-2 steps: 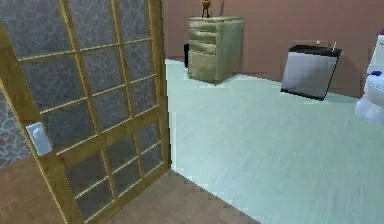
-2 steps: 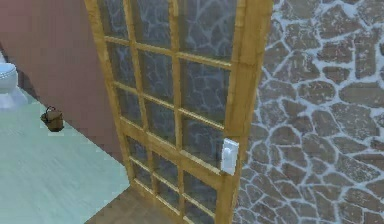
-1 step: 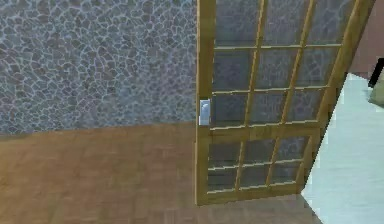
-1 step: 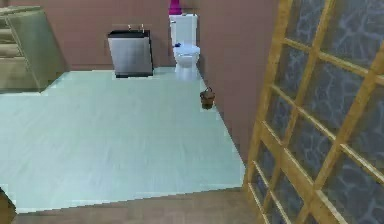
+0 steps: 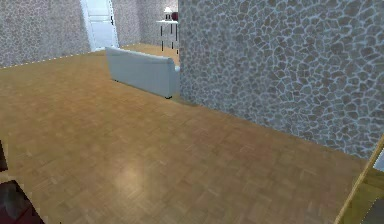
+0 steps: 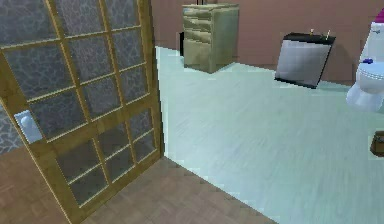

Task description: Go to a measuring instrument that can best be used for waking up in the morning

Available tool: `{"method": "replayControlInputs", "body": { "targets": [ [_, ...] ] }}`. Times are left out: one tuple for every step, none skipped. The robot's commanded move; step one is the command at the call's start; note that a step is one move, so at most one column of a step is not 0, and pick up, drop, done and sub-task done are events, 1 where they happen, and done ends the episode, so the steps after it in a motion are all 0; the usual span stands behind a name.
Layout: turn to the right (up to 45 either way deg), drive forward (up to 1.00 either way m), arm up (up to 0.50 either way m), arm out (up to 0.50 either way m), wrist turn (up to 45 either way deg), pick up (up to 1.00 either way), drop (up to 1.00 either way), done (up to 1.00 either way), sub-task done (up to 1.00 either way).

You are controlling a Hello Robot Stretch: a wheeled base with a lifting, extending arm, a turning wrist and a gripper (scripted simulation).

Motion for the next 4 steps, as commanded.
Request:
{"method": "replayControlInputs", "body": {
  "targets": [
    [-6.0, 0.0, 0.0, 0.0, 0.0, 0.0, 0.0, 0.0, 0.0],
    [0.0, 0.75, 0.0, 0.0, 0.0, 0.0, 0.0, 0.0, 0.0],
    [-33.0, 0.0, 0.0, 0.0, 0.0, 0.0, 0.0, 0.0, 0.0],
    [0.0, 0.5, 0.0, 0.0, 0.0, 0.0, 0.0, 0.0, 0.0]
  ]
}}
